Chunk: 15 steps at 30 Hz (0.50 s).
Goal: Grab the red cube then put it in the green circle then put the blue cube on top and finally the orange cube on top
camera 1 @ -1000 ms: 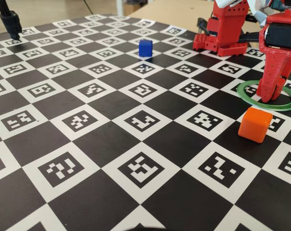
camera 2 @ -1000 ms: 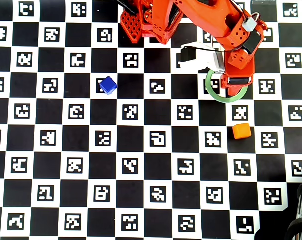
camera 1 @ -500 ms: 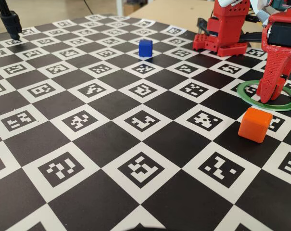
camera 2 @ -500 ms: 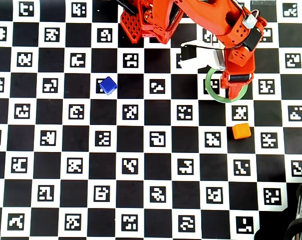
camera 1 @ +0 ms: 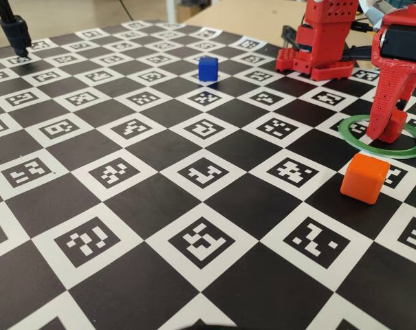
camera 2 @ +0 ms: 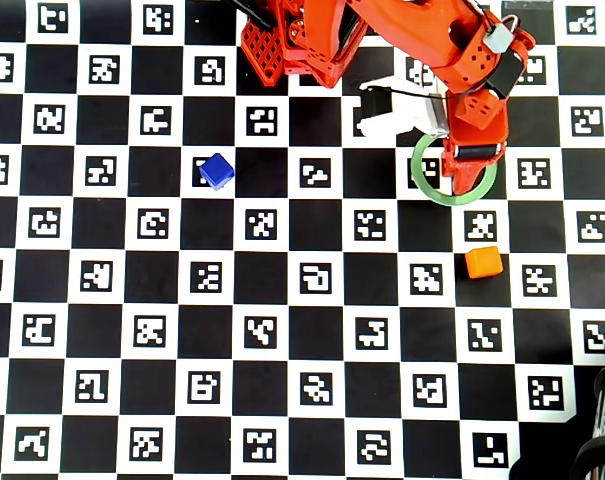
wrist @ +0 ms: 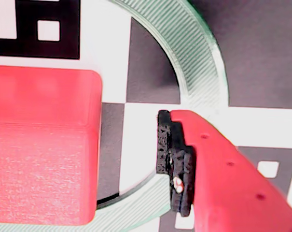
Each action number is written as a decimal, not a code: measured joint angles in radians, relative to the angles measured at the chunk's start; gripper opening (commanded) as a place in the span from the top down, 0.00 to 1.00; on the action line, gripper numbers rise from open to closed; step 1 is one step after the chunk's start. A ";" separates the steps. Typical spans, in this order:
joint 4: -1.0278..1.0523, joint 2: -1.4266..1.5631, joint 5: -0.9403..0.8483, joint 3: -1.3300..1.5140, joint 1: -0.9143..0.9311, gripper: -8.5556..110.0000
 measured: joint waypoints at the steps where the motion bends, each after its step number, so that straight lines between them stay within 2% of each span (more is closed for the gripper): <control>1: 0.018 0.000 -0.005 -0.009 0.000 0.65; 8: 0.143 0.015 -0.021 -0.109 0.009 0.65; 15: 0.304 0.052 -0.089 -0.261 0.115 0.63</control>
